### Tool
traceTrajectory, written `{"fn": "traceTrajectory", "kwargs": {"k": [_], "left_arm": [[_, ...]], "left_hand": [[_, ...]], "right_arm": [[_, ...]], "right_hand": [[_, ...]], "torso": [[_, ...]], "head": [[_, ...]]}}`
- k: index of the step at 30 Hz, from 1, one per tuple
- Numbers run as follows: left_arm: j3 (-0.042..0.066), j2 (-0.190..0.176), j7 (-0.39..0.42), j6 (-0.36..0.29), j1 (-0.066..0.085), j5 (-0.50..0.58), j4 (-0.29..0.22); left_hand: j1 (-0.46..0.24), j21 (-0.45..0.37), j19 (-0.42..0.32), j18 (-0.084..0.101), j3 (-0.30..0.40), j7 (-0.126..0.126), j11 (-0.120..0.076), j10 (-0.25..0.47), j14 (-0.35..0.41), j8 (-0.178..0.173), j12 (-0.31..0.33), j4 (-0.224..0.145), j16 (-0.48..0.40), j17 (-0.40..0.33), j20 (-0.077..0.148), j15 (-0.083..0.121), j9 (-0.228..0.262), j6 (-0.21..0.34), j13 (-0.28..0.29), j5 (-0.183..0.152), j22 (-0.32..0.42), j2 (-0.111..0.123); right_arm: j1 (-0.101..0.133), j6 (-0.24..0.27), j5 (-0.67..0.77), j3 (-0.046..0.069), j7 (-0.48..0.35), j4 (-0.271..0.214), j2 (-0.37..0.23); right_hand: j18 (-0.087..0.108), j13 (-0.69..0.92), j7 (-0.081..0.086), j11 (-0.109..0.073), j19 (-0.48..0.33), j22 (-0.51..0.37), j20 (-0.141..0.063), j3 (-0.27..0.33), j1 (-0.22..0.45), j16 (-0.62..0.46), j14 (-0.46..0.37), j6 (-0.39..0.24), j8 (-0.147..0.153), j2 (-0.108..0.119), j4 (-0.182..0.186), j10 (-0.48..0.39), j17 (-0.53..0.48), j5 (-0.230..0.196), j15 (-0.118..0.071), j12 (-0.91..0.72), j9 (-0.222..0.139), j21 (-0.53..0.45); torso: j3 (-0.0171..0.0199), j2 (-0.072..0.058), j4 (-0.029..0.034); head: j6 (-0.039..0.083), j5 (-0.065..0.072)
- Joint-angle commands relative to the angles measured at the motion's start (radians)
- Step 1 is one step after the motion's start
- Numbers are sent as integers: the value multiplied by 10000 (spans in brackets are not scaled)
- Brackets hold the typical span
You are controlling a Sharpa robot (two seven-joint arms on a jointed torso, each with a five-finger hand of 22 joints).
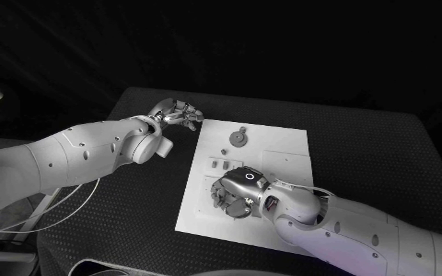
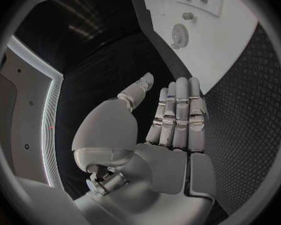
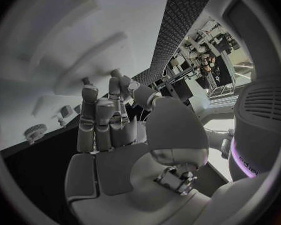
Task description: Assemble the parts on the task board
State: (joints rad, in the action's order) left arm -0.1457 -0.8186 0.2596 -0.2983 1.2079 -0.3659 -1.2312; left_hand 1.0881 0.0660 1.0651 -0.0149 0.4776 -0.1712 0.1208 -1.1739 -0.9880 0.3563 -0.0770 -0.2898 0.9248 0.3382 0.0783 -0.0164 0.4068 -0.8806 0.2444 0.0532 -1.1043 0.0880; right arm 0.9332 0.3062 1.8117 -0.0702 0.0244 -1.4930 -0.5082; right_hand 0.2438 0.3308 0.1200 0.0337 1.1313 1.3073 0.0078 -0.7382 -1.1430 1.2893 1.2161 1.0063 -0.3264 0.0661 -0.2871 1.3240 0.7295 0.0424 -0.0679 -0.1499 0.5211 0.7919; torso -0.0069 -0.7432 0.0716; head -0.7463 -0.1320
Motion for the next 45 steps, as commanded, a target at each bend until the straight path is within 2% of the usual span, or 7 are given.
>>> {"fn": "traceTrajectory", "kwargs": {"k": [1, 14, 45], "left_arm": [[7, 10, 131, 129, 5, 54, -31], [7, 10, 118, 130, 5, 54, -13], [7, 35, 109, 142, 5, 54, -5]], "left_hand": [[9, 17, -30, 34, -59, 6, 11, 79, -13, 8, 57, 26, -67, 18, -13, -49, -17, 83, 14, -12, 10, -55], [10, 18, -31, 34, -62, 5, 11, 82, -13, 8, 57, 27, -72, 25, -14, -49, -19, 84, 14, -12, 14, -57], [14, 19, -33, 34, -67, 4, 14, 91, -14, 8, 58, 27, -84, 42, -14, -51, -25, 88, 14, -12, 24, -60]], "right_arm": [[-33, -269, 145, -29, 97, 59, -4], [-33, -292, 13, -45, 52, 36, 3], [-34, -61, -41, -48, 59, -40, 19]], "right_hand": [[180, 12, -42, 17, -9, 160, -46, -54, -35, 28, 29, 93, -112, -33, 4, 39, -13, 68, -75, 44, 325, 34], [180, 24, -41, 17, -9, 160, -46, -57, -30, 27, 30, 90, -110, -34, 4, 38, -14, 68, -75, 50, 332, 34], [180, 52, -39, 18, -10, 160, -47, -65, -25, 21, 30, 85, -105, -36, 3, 36, -16, 68, -74, 67, 347, 32]], "torso": [[1, 1, -2], [14, 0, -2], [6, 2, 6]], "head": [[-7, -6], [-63, -27], [-57, -9]]}}
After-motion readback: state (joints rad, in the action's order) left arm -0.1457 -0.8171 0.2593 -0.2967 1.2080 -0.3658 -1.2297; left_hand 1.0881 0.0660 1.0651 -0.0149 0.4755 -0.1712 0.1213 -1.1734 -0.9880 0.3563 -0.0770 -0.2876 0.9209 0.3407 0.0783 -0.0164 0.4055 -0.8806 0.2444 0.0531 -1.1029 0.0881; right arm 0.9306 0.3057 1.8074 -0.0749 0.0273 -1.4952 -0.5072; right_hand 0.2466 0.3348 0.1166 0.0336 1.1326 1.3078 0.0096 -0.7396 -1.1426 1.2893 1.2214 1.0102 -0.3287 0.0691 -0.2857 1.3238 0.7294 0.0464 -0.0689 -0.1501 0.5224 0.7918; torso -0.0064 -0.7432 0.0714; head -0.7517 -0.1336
